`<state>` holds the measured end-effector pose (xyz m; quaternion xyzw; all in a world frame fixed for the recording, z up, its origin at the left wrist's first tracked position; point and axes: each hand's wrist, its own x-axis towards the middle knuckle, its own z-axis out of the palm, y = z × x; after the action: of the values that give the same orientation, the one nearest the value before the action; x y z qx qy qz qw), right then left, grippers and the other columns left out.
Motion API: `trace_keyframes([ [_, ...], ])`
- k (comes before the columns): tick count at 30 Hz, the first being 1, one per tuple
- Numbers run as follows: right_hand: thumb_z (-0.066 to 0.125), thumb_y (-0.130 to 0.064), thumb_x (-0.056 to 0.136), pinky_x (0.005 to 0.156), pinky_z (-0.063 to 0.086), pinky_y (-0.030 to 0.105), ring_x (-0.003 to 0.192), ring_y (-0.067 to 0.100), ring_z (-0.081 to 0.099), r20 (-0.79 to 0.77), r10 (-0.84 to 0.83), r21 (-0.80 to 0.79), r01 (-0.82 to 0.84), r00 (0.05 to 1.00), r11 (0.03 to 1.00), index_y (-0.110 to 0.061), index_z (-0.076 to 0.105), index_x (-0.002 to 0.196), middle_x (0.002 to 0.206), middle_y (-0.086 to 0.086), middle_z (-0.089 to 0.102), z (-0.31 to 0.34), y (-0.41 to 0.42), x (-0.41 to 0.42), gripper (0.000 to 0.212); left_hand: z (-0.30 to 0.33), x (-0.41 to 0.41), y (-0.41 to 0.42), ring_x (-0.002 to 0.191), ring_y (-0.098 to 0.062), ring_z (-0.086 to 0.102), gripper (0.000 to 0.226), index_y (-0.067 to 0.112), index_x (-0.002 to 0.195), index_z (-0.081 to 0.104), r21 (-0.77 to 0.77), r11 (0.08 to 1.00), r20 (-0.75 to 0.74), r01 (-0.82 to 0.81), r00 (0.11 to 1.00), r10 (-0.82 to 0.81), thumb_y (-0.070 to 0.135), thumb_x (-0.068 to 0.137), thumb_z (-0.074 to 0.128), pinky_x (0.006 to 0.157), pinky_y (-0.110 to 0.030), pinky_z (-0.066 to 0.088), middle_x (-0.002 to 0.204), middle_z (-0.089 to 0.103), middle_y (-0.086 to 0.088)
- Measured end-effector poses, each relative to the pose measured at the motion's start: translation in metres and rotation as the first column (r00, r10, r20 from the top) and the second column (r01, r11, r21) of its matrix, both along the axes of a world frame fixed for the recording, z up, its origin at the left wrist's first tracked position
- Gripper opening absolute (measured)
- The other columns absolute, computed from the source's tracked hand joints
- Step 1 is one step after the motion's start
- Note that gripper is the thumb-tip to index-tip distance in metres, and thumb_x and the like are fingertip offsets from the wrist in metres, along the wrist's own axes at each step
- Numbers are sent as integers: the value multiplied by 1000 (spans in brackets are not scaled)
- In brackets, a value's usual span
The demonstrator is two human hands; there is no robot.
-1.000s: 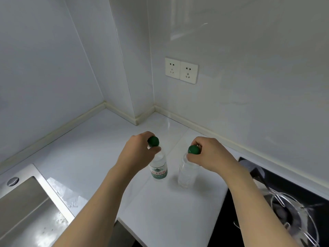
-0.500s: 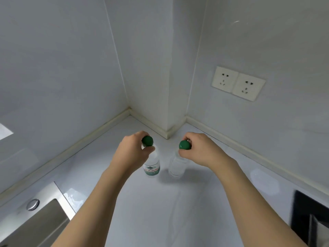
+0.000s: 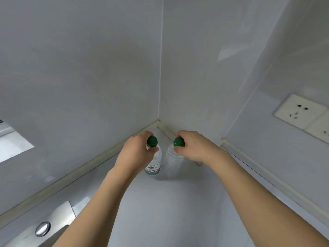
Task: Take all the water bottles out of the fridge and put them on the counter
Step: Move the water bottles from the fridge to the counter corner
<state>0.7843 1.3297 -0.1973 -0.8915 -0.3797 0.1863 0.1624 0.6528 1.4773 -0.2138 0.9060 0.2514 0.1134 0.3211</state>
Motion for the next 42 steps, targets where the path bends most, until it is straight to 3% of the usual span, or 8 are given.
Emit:
trace_keyframes([
  [5, 57, -29, 90, 78, 48, 37, 94, 26, 56, 96, 127, -48, -123, 987, 991, -14, 53, 108, 108, 5, 58, -2, 46, 32, 24, -8, 24, 27, 77, -21, 56, 20, 20, 104, 60, -33, 999, 33, -43, 998, 44, 20, 85, 66, 65, -32, 47, 84, 63, 3],
  [11, 53, -24, 92, 74, 43, 34, 94, 25, 53, 134, 198, -106, -184, 971, 977, -12, 51, 111, 108, 8, 53, -9, 89, 67, 23, -15, 56, 56, 79, -25, 57, 23, 20, 109, 58, -2, 998, 16, -57, 998, 57, 23, 88, 64, 65, -30, 45, 90, 64, -2],
  [23, 51, -20, 93, 73, 41, 31, 87, 23, 49, 186, 221, -101, -205, 958, 974, -11, 52, 112, 101, 7, 49, -13, 133, 113, 21, -31, 97, 88, 78, -28, 58, 17, 20, 105, 55, 4, 994, 21, -110, 994, 110, 22, 89, 61, 68, -34, 50, 87, 61, -3],
  [27, 51, -20, 93, 78, 45, 34, 93, 26, 53, 195, 230, -87, -216, 953, 972, -14, 53, 115, 100, 3, 47, -15, 140, 122, 23, -30, 104, 91, 77, -29, 57, 14, 19, 102, 55, 17, 993, 51, -119, 992, 118, 20, 89, 60, 69, -37, 51, 84, 61, -2],
  [34, 52, -16, 94, 83, 47, 33, 95, 28, 54, 214, 207, -1, -212, 955, 977, -18, 53, 125, 111, 9, 50, -22, 147, 129, 31, -35, 109, 92, 80, -29, 57, 19, 12, 108, 54, 61, 985, 110, -158, 982, 151, 20, 92, 59, 72, -36, 47, 89, 61, 0],
  [42, 48, -11, 95, 89, 49, 42, 99, 32, 56, 205, 152, 80, -172, 967, 982, -18, 47, 130, 118, 10, 49, -39, 148, 126, 36, -41, 119, 90, 82, -23, 54, 22, 13, 112, 52, 58, 983, 117, -176, 979, 169, 21, 93, 58, 70, -30, 41, 97, 61, 0],
])
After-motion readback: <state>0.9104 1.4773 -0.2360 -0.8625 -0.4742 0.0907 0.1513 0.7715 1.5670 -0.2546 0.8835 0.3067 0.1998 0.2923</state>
